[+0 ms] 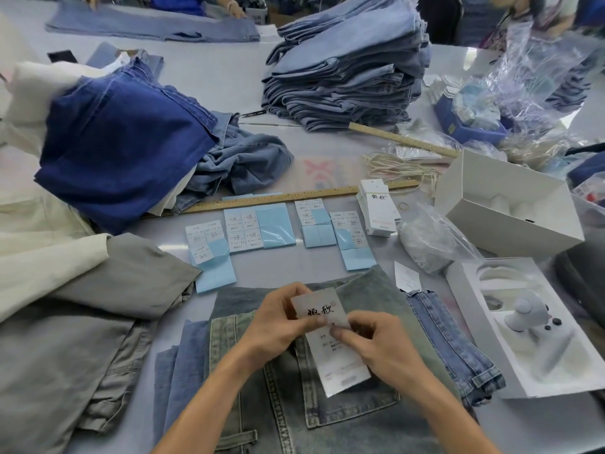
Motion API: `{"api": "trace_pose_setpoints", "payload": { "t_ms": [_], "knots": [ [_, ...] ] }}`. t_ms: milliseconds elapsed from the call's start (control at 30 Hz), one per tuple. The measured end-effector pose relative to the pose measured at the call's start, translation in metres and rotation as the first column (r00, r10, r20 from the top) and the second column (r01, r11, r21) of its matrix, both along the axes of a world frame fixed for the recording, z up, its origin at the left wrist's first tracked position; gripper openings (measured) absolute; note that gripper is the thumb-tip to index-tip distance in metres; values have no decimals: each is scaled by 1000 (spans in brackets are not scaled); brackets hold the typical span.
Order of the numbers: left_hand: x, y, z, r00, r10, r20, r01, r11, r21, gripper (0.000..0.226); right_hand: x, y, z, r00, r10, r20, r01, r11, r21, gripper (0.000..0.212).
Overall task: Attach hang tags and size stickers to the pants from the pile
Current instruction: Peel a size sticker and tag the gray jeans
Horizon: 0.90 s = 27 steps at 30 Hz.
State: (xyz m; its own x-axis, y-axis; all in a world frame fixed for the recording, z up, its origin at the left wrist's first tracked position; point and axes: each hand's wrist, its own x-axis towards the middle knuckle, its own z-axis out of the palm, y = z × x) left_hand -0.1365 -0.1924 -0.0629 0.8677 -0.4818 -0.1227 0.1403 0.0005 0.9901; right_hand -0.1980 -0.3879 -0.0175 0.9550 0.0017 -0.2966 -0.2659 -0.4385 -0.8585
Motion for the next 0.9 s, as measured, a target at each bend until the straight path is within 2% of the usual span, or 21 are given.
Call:
{"api": "trace_pose_setpoints", "payload": {
  "t_ms": [67,100,233,333,433,500,567,600,667,733,800,900],
  "knots": [
    [-2,-3,4,999,1,-42,-2,1000,-11,28,-4,2,2,995,-81,-52,90,977,195,7],
    [-3,-6,4,999,9,-51,-9,1000,-2,27,-5,2,2,991,-108,-76,123,964,237,11],
    [-3,-26,5,998,53,-44,-50,998,49,32,-4,-11,0,988,-108,-111,133,959,250,10],
    [4,-42,6,998,53,-35,-49,995,89,31,11,-43,2,971,-237,14,230,954,191,6],
    [11,-59,2,999,47,-17,-44,992,117,22,43,-96,4,874,-439,209,424,899,114,13],
    [14,-72,-2,998,65,-12,-63,989,135,23,68,-137,2,787,-515,340,556,831,-28,17],
    [17,-85,-4,995,99,-21,-95,985,142,28,96,-178,1,768,-468,438,604,757,-250,17],
    [19,-90,-4,992,121,-32,-115,982,149,29,111,-197,0,799,-407,442,577,724,-378,21],
    [23,-102,-5,982,181,-49,-169,970,176,34,142,-229,-5,896,-272,350,438,667,-602,31],
    [30,-114,-6,965,258,-35,-246,947,205,37,167,-245,-13,956,-198,219,295,613,-733,35],
    [35,-125,-4,946,323,-20,-311,925,217,37,181,-245,-20,982,-163,94,172,579,-797,37],
    [43,-142,0,936,352,-17,-342,918,202,36,186,-242,-32,995,-98,17,72,591,-804,40]
  ]
}}
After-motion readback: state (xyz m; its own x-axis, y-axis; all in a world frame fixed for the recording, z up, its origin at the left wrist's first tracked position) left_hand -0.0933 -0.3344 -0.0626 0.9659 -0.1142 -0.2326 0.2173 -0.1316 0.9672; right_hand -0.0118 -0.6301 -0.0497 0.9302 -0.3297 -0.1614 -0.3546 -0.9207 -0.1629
